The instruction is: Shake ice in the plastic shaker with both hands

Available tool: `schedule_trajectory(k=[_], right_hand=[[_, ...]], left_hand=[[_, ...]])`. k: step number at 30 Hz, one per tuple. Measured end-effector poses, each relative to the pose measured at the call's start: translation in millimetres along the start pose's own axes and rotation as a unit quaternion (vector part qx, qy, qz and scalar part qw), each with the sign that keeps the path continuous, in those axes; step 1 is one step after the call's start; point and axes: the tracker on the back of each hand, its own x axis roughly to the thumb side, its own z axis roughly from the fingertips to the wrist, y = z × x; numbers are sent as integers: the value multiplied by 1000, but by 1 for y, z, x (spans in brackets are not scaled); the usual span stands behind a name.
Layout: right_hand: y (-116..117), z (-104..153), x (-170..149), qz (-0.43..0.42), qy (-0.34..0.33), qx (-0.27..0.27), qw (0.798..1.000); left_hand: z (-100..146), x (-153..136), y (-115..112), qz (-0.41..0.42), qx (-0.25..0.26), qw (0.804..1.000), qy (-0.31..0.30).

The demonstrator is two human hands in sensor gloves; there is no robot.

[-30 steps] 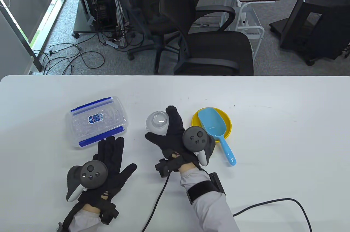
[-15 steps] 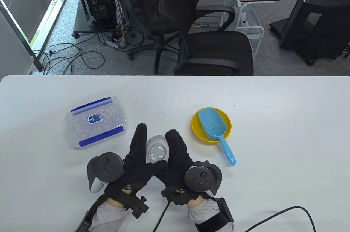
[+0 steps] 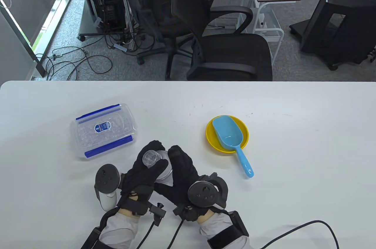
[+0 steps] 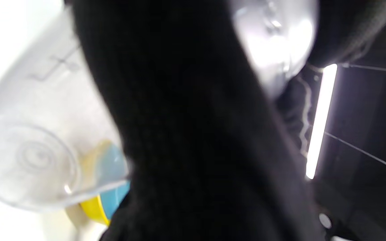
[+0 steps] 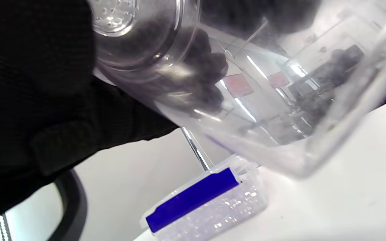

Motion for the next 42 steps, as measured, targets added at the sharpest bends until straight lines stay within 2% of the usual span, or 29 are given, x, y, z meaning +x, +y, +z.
schedule_trajectory(k=[3, 10, 18, 31, 36, 42], right_hand=[[-2, 1, -2, 12, 14, 4, 1000], [-10, 2, -11, -38, 11, 7, 999], [-17, 1, -17, -89, -4, 22, 996], [-25, -1, -13, -108, -10, 21, 994], [-23, -6, -9, -132, -16, 31, 991], [-17, -17, 2, -178, -16, 60, 982]], left_hand=[[1, -2, -1, -32, 8, 999, 1], [2, 0, -4, -42, 1, 999, -34], [4, 8, -4, -47, -11, 996, -72], [2, 17, 0, -32, -29, 995, -86], [2, 25, 12, -39, -33, 994, -98], [1, 33, 34, -23, -74, 990, -117]])
